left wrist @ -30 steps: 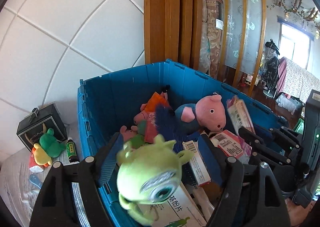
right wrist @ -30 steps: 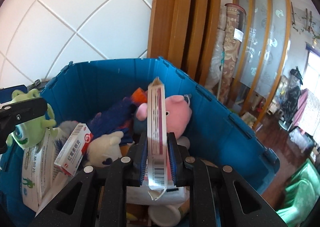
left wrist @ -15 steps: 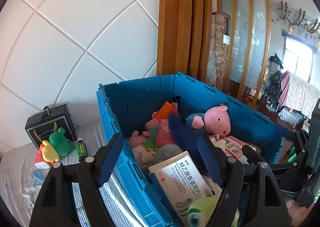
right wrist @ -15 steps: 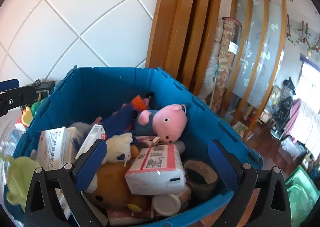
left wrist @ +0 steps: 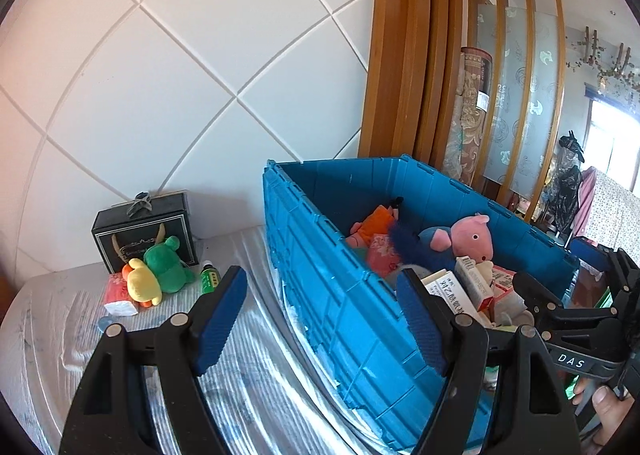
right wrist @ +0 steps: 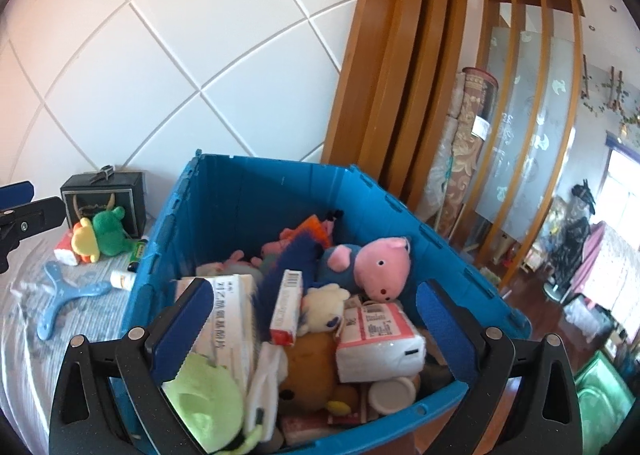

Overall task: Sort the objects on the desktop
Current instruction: 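Move both tools back from the bin toward the items on the bed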

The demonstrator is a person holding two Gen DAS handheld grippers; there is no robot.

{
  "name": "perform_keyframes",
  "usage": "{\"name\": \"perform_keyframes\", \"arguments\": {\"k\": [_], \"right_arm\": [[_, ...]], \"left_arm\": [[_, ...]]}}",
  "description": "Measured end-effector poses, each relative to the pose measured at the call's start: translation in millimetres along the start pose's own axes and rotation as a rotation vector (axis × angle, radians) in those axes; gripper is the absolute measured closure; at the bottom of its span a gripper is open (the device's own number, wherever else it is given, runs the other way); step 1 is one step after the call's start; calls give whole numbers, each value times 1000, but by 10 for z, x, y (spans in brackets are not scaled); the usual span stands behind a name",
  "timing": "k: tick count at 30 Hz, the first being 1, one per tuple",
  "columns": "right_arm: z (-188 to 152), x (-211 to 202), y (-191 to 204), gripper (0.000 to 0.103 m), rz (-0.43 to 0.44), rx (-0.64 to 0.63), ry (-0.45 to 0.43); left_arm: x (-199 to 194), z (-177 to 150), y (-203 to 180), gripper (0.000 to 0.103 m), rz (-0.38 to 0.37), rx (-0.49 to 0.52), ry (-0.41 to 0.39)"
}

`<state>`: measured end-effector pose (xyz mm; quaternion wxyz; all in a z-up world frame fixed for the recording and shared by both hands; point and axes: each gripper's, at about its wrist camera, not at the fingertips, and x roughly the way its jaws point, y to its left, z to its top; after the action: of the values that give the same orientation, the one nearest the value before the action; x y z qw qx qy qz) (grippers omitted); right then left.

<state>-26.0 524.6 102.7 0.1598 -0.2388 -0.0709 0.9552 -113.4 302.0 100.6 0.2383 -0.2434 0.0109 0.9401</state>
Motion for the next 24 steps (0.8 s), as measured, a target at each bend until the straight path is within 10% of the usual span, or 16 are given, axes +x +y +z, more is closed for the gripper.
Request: {"name": "perform_keyframes", "arguments": {"k": [24], "right_arm": [[171,456,2030,0,363,-93,91]], "left_arm": [[-84,-1088,2653,26,367,-335,187]]}}
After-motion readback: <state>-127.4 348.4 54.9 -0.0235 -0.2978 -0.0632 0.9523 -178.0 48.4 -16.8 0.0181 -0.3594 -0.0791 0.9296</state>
